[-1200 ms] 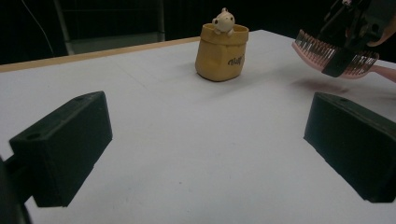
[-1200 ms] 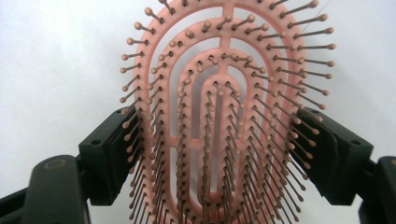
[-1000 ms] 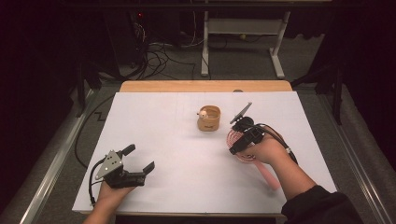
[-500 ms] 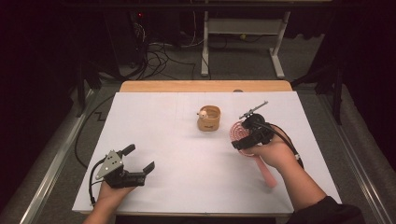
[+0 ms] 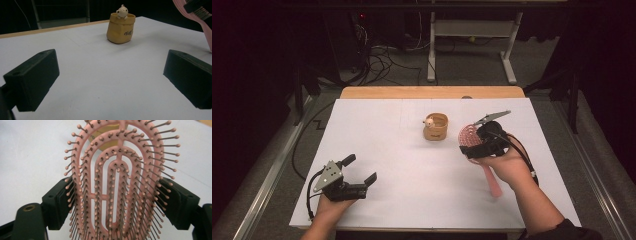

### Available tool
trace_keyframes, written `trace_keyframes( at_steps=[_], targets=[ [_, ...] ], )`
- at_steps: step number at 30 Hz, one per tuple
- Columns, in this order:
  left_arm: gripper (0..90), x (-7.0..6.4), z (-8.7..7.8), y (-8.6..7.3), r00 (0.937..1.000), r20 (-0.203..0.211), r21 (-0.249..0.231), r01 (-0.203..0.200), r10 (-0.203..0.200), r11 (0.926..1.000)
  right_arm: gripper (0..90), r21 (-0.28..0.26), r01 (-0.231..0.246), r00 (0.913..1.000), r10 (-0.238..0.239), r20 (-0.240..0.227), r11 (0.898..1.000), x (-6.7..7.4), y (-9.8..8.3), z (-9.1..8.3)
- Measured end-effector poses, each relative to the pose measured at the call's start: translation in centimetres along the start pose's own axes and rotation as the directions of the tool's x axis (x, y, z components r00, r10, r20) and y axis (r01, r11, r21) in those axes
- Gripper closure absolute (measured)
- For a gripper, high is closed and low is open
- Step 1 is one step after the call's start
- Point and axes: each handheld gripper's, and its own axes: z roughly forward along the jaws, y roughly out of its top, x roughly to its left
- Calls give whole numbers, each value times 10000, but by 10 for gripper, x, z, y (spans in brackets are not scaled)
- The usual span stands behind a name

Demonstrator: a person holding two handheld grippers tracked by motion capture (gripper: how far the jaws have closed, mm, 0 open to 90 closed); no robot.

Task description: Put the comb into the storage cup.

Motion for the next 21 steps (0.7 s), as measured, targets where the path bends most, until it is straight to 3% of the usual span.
trace_keyframes(
  at_steps=[9,21],
  targets=[
    [11,1,1,0,9999,20,91,152,-152,9998,205,-850,-81,9999,91,107,9963,2,-4,-7],
    [11,1,1,0,9998,40,117,209,-209,9997,205,-1912,-203,9997,228,110,9813,5,-14,-14]
  ],
)
